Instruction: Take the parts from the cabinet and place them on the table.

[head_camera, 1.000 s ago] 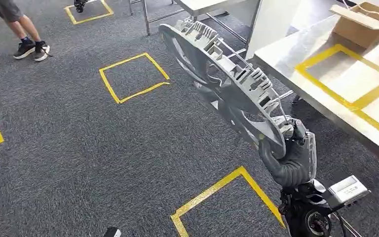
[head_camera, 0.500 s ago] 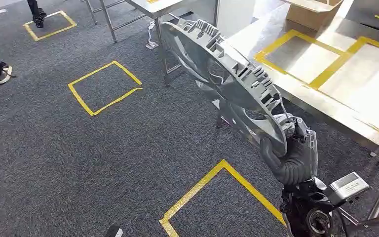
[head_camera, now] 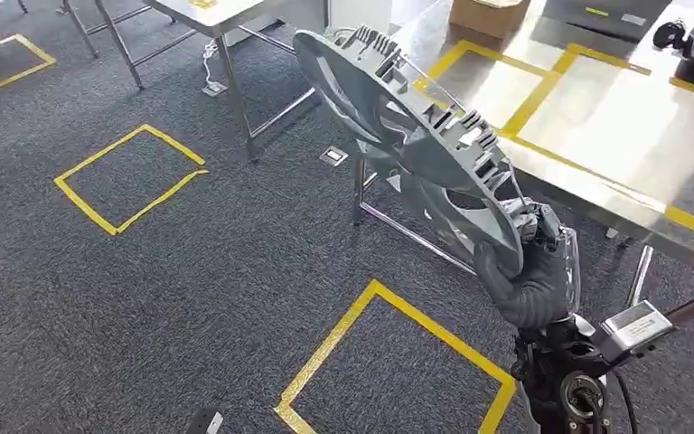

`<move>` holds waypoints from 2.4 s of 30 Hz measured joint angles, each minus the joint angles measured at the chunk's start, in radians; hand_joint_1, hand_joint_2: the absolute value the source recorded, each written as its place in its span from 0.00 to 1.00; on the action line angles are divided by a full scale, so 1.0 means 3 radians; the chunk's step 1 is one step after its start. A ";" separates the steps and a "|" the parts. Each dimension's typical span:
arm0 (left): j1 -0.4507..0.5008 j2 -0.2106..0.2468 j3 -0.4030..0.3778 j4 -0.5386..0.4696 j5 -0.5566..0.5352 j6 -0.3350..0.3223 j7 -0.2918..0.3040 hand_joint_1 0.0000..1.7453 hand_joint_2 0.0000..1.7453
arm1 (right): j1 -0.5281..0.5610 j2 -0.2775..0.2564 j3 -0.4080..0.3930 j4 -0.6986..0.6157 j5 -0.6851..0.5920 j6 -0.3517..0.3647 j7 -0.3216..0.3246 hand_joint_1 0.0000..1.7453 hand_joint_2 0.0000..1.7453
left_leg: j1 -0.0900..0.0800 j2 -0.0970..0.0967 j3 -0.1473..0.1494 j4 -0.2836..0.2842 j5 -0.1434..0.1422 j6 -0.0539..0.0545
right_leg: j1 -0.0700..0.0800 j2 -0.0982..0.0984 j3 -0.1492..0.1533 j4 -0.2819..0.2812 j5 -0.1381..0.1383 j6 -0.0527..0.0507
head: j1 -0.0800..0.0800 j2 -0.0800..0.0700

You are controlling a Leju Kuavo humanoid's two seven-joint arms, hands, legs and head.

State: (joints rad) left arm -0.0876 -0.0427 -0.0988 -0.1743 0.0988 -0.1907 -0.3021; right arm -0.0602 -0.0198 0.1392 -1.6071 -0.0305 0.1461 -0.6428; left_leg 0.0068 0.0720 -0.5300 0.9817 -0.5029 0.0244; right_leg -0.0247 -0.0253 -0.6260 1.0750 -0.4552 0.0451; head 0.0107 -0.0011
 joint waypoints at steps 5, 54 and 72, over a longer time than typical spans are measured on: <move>-0.0010 0.0006 -0.0001 -0.0001 0.0010 -0.0004 -0.0008 0.00 1.00 | -0.0043 0.0000 0.0006 0.0055 -0.0008 0.0029 -0.0013 1.00 1.00 | -0.0019 0.0124 0.0011 0.0020 -0.0035 -0.0077 | 0.0047 -0.0010 0.0076 -0.0182 0.0000 -0.0107 | -0.0008 0.0000; -0.0022 -0.0005 0.0005 -0.0009 -0.0001 -0.0011 -0.0001 0.00 1.00 | -0.0236 0.0076 0.0014 0.0174 -0.0004 0.0048 -0.0006 1.00 1.00 | 0.0011 -0.0280 -0.0046 0.0031 0.0034 0.0012 | 0.0028 0.0193 -0.0129 0.0077 -0.0087 -0.0031 | 0.0036 0.0000; -0.0013 -0.0018 0.0006 -0.0010 -0.0003 -0.0014 0.0020 0.00 1.00 | -0.0287 0.0086 0.0006 0.0177 0.0024 0.0048 0.0017 1.00 1.00 | 0.0004 -0.0233 -0.0489 0.1045 -0.0524 -0.0138 | 0.0029 0.0170 0.0062 -0.0202 0.0052 -0.0196 | 0.0009 0.0000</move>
State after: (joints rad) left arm -0.0914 -0.0481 -0.0969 -0.1774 0.0980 -0.1949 -0.2960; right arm -0.1464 0.0061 0.1411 -1.5541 -0.0233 0.1606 -0.6378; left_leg 0.0080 0.0023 -0.6767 1.2951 -0.6602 -0.0170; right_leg -0.0160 0.0256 -0.6075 1.0143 -0.4396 -0.0136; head 0.0133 -0.0011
